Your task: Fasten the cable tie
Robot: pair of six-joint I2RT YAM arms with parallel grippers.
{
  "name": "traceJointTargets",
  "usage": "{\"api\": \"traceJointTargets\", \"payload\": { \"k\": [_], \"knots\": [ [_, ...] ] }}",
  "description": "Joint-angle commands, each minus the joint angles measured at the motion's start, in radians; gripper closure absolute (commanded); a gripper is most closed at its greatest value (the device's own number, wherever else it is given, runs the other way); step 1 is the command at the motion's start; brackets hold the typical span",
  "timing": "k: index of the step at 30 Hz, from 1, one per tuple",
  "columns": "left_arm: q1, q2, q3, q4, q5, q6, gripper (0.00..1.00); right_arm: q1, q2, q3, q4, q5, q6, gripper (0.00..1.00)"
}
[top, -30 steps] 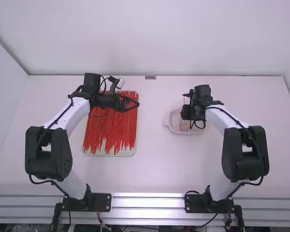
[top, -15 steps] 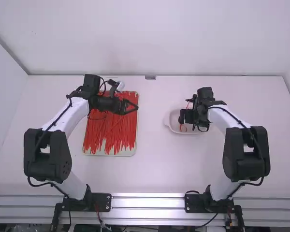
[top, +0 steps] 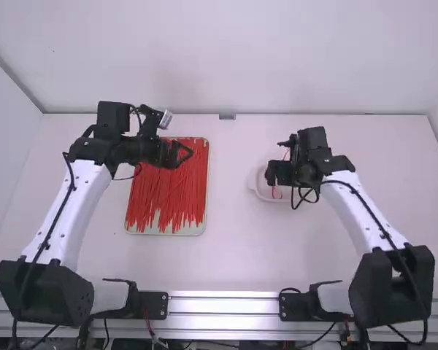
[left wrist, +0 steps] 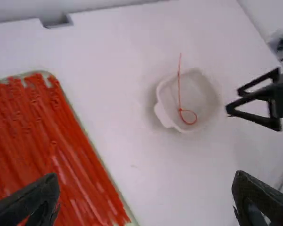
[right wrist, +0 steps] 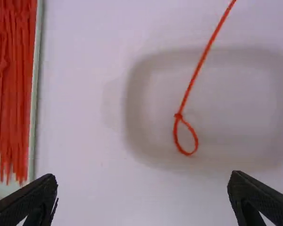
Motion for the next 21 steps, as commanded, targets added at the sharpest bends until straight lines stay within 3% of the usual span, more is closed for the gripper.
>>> {"api": "traceJointTargets", "payload": {
  "k": [1, 10, 21],
  "knots": [
    [0.022, -0.044, -0.039, 0.012, -0.061, -0.038, 0.07, -0.038, -0.031, -0.039, 0.013, 0.051, -0.029, 0.07],
    [0.022, -0.163, -0.159, 0.132, -0.18, -0.1, 0.19, -0.16, -0.152, -0.161, 0.134, 0.173, -0.15, 0.19],
    [0.022, -0.389, -0.384, 0.357, -0.406, -0.1, 0.41, -0.164, -0.38, -0.388, 0.362, 0.188, -0.157, 0.41]
  ]
}}
